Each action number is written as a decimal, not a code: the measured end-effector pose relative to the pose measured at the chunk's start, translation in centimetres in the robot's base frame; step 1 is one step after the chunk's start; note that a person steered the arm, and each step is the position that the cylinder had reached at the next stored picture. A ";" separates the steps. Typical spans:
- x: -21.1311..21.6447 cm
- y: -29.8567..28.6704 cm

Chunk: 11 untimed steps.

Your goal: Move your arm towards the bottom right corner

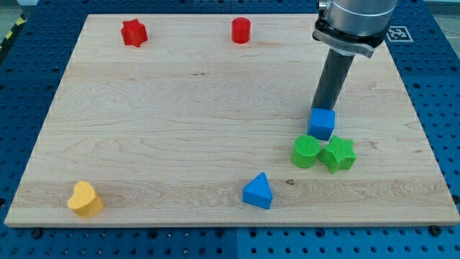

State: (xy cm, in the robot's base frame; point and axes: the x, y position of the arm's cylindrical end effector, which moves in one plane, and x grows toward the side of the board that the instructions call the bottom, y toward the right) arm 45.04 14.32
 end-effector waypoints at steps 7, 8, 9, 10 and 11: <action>4.8 10.4; 8.0 11.8; 9.3 12.0; 11.4 12.0; 14.6 12.0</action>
